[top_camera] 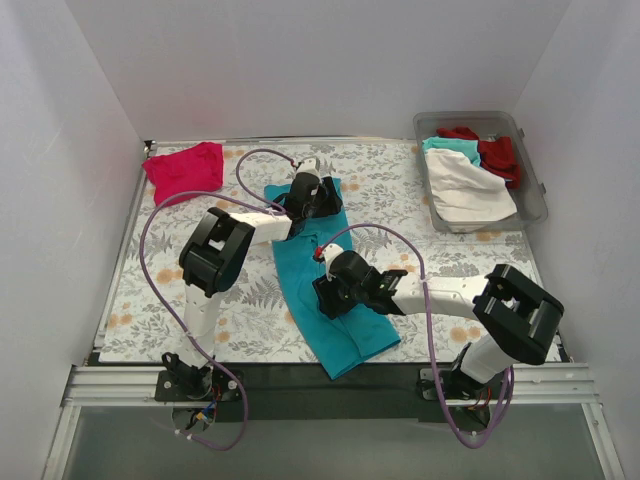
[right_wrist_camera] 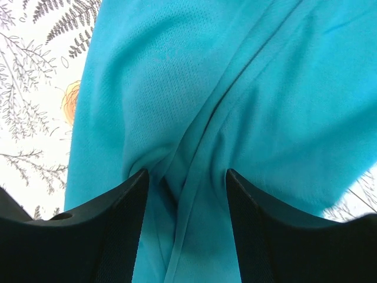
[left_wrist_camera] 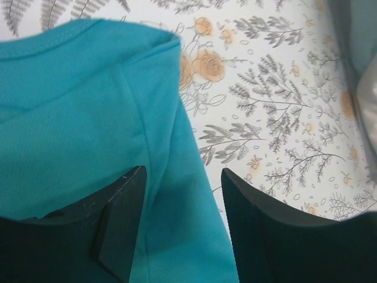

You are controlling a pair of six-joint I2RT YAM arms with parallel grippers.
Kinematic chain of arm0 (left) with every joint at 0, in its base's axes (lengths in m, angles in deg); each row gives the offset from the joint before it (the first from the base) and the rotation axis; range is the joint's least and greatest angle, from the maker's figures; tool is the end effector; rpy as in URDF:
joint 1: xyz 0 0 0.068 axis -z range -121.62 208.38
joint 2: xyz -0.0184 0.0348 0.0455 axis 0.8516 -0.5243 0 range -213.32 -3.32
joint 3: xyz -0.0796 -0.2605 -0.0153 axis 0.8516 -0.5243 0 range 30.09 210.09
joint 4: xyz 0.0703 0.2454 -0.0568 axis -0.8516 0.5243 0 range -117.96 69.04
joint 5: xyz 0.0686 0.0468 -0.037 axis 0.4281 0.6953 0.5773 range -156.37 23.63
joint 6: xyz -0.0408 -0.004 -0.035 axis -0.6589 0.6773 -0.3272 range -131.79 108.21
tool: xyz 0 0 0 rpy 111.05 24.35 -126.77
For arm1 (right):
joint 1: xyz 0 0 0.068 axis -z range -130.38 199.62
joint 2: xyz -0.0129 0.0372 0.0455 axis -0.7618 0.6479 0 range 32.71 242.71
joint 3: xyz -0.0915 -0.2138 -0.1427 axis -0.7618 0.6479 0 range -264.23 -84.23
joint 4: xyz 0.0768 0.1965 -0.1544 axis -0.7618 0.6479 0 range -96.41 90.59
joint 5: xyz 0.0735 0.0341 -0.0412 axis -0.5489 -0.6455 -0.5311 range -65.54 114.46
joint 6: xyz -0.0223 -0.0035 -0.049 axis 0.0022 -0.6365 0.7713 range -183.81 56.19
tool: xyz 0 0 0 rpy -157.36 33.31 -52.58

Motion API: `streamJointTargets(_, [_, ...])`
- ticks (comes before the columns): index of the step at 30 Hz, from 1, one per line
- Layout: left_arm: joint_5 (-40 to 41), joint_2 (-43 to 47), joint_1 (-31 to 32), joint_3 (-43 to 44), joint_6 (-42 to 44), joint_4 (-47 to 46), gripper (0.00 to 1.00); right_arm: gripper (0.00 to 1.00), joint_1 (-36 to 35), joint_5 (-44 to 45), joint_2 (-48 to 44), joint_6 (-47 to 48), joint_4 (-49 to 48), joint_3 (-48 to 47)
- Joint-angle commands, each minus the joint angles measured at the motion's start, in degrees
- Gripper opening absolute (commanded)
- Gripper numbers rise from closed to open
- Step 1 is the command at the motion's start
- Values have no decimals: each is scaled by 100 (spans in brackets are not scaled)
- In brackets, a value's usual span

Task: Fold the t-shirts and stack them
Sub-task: Fold the tshirt

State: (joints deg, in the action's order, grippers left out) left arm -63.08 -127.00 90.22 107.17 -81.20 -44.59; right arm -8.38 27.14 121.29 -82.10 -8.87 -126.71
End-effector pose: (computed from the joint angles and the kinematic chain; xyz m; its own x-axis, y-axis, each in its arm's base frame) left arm 0.4032 -0.2479 0.1417 -0.6027 -0.7259 -0.3315 -0.2271 0.5542 -0.8008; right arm 0.1635 0.2585 0.1669 -0.6073 -0.3805 -0.6974 -0.6726 0.7134 0.1965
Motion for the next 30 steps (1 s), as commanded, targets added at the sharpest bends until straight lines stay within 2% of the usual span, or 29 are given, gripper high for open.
streamJointTargets(1, [127,572,-72,238,419,54,51,50,-10,381,-594,-18,237,-182])
streamJointTargets(7, [901,1741,-72,-499,490,334,51,53,43,1094,-1061,360,237,-295])
streamJointTargets(11, [1428,2285,-72,-1035,16,1107,51,54,201,1156,-834,553,237,-568])
streamJointTargets(15, [1578,2682,-72,-1765,-257,1030,51,54,341,1209,-526,782,211,-840])
streamJointTargets(23, [1526,2437,-72,-2171,-503,1117,51,54,1009,612,230,940,-316,-1201])
streamJointTargets(30, [1429,1681,-125,-1916,-583,1126,51,53,1361,321,967,1055,-439,-1553])
